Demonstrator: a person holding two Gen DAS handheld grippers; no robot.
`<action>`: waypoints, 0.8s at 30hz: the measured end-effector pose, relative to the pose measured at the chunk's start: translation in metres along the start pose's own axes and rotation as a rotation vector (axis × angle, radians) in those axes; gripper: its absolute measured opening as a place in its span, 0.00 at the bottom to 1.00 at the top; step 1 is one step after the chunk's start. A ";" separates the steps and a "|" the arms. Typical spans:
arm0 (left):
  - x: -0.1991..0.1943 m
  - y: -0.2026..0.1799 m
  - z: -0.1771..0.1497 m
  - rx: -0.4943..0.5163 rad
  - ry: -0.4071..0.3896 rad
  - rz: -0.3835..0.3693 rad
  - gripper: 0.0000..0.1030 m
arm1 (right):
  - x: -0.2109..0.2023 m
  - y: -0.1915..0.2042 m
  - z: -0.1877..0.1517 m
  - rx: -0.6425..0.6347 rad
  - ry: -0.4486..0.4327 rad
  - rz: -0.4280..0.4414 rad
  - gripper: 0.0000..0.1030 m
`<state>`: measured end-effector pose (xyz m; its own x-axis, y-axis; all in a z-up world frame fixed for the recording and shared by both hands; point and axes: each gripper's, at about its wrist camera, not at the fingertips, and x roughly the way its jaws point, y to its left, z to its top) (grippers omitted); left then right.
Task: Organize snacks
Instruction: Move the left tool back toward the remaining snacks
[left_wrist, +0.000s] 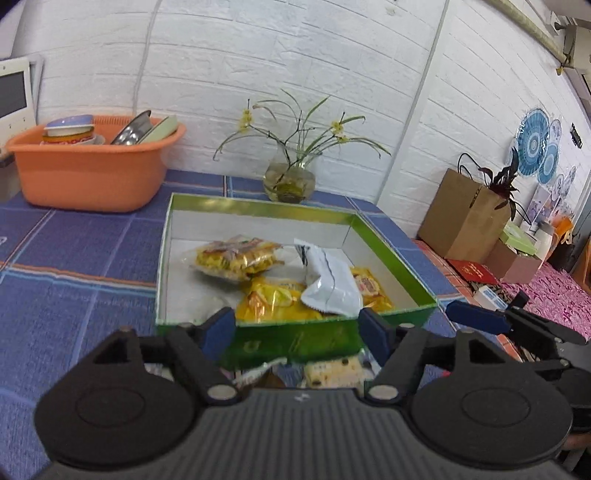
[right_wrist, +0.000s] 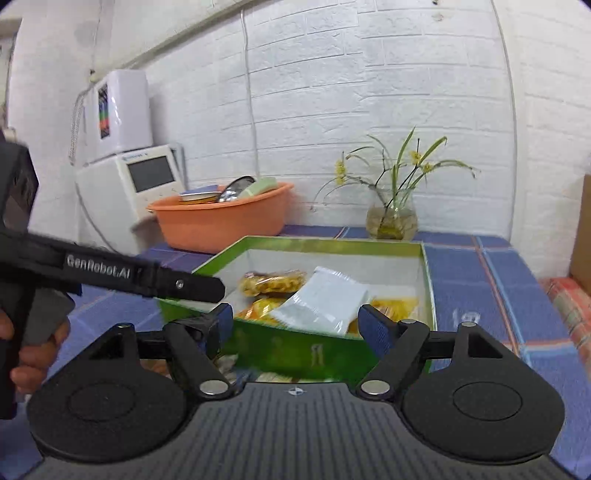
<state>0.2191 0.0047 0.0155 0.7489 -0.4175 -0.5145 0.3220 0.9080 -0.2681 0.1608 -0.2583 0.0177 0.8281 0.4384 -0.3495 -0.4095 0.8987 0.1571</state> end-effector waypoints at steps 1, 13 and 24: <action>-0.006 0.001 -0.007 -0.004 0.018 0.004 0.69 | -0.007 0.001 -0.003 0.020 0.010 0.021 1.00; -0.080 0.062 -0.085 -0.061 0.047 0.190 0.72 | -0.029 0.072 -0.026 -0.163 0.063 0.203 1.00; -0.071 0.115 -0.073 -0.197 0.047 0.198 0.72 | 0.029 0.118 -0.030 -0.212 0.182 0.209 1.00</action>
<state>0.1607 0.1358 -0.0386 0.7567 -0.2378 -0.6089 0.0494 0.9496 -0.3094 0.1245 -0.1396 -0.0018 0.6442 0.5858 -0.4917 -0.6491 0.7588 0.0536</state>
